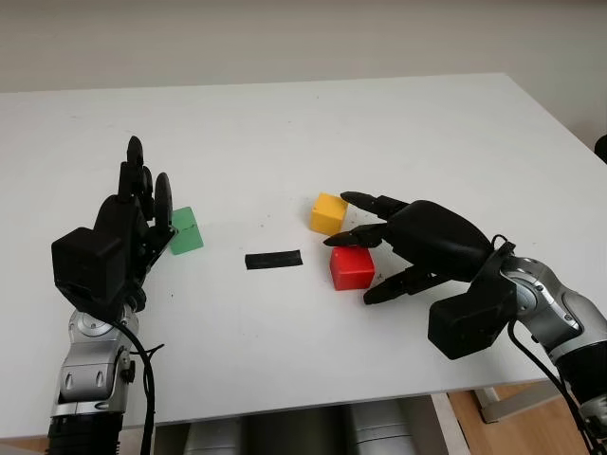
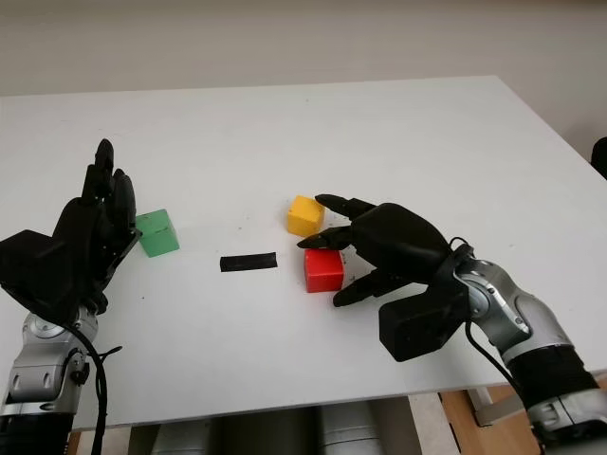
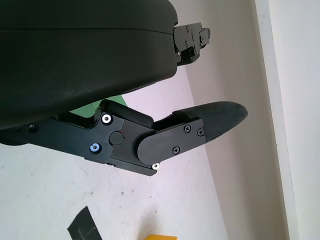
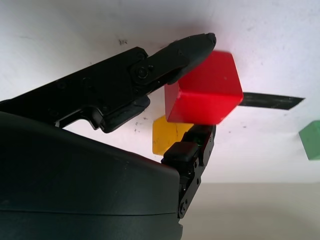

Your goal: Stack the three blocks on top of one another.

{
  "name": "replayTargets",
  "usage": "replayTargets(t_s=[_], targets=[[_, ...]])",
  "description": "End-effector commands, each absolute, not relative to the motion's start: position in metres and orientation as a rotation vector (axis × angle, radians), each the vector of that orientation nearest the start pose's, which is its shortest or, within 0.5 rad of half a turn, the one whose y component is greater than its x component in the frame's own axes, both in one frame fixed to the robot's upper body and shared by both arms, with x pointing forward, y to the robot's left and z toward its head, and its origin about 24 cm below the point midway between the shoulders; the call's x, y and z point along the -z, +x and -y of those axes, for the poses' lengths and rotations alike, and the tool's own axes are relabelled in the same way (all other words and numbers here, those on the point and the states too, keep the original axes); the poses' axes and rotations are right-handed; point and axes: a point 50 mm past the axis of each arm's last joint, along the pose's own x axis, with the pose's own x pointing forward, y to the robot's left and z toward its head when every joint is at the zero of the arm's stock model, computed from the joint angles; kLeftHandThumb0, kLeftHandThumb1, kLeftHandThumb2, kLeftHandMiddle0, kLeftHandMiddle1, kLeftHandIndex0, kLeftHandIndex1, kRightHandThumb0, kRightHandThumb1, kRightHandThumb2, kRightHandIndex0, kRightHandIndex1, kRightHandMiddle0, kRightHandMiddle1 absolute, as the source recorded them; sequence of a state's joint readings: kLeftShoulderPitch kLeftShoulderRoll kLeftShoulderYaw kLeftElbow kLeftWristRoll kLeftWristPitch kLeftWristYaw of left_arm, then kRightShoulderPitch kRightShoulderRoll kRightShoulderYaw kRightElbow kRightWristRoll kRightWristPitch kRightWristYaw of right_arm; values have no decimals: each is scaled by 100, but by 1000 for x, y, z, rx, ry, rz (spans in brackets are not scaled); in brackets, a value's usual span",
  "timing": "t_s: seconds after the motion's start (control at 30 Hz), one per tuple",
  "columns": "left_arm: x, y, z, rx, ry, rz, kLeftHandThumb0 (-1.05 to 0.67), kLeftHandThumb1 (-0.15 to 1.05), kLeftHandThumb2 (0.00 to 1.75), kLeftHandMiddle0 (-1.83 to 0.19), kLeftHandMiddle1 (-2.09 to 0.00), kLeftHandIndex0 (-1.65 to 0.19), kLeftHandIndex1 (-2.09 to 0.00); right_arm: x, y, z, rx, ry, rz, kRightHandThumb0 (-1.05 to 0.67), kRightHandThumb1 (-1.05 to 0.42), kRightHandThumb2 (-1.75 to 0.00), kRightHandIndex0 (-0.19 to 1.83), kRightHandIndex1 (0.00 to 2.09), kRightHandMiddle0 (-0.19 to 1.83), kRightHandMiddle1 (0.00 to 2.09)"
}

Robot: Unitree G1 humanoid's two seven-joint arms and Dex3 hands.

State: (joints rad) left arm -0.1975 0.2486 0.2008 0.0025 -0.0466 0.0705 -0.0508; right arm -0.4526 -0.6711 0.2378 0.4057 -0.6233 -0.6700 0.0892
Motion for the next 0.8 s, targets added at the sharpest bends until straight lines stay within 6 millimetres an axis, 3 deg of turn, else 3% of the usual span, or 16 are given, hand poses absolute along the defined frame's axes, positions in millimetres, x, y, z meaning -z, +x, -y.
replayTargets(t_s=[0.0,0.2,0.77], targets=[[-106,284,-228,-119,181,162,-74,105,70,15,-6,16,-6,-119,311,188,-565,-1304,546,-58,-89,-5,26,6,44,96],[-106,284,-227,-123,189,162,-74,105,71,15,-6,16,-6,-119,312,188,-557,-1300,557,-48,-90,-5,32,8,45,123],[-106,283,-227,-126,181,164,-73,105,71,15,-5,16,-5,-117,319,194,-543,-1348,543,-39,-91,-5,39,8,48,139]])
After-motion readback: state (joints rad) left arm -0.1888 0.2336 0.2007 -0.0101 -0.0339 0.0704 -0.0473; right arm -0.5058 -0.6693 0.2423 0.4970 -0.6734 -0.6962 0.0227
